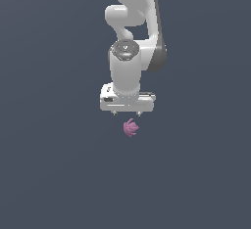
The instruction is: Pick up the object and move it to a goal position.
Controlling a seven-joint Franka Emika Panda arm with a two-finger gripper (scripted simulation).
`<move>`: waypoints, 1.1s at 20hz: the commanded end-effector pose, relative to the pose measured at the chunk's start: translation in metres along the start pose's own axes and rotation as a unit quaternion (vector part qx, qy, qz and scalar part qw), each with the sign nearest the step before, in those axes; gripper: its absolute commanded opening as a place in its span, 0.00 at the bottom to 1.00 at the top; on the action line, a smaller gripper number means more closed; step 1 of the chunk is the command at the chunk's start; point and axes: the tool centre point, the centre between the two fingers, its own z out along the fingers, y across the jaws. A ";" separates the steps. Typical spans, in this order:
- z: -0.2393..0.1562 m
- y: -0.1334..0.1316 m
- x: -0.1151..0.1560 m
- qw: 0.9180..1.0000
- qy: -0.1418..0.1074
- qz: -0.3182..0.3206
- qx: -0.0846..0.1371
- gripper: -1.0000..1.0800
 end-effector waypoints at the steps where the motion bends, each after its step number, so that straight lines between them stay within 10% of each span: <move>1: 0.000 0.000 0.000 1.000 0.000 0.000 0.000 0.96; 22: 0.006 -0.008 0.006 0.998 0.005 -0.063 -0.011 0.96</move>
